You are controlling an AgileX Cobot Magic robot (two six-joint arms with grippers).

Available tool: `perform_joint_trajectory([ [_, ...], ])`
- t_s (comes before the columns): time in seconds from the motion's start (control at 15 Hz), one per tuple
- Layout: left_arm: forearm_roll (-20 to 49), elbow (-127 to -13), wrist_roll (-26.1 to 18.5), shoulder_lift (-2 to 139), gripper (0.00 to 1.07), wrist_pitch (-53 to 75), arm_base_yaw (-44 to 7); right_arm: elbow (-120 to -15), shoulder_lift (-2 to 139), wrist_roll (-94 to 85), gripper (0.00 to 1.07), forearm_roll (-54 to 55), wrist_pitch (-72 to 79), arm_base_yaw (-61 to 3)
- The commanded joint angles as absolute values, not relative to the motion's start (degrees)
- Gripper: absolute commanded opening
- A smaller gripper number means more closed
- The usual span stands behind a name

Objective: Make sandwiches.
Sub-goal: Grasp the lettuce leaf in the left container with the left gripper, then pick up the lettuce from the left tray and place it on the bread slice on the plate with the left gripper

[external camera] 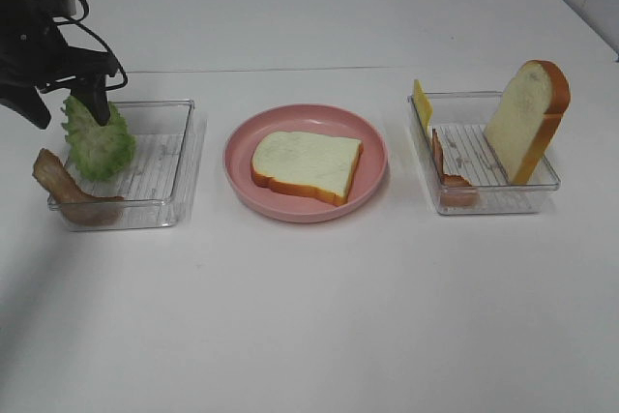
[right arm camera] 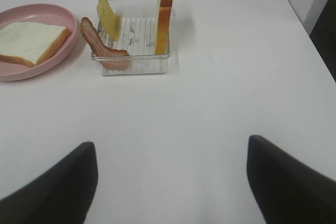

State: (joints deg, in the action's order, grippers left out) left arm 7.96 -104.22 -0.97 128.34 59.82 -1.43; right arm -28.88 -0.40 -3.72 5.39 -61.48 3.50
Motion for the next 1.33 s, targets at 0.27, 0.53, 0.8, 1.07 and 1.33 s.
perform_joint_trajectory([
  [0.27, 8.7, -103.9, -1.2, 128.4, 0.45, 59.1, -1.7, -28.8, -1.1, -3.7, 0.75, 5.2, -60.8, 4.0],
  [0.53, 8.7, -103.9, -1.1, 128.4, 0.25, 59.2, -1.7, -28.8, -1.1, -3.7, 0.75, 5.2, -60.8, 4.0],
  [0.8, 11.5, -103.9, -1.3, 128.3, 0.00, 61.5, -1.6, -28.8, -1.1, -3.7, 0.75, 5.2, -60.8, 4.0],
  [1.07, 16.4, -104.2, -4.2, 125.2, 0.00, 62.2, -1.6, -28.8, -1.1, -3.7, 0.75, 5.2, -60.8, 4.0],
  [1.33, 41.5, -106.3, -14.6, 122.7, 0.00, 62.9, -2.0, -28.8, -1.1, -3.7, 0.75, 5.2, -60.8, 4.0],
])
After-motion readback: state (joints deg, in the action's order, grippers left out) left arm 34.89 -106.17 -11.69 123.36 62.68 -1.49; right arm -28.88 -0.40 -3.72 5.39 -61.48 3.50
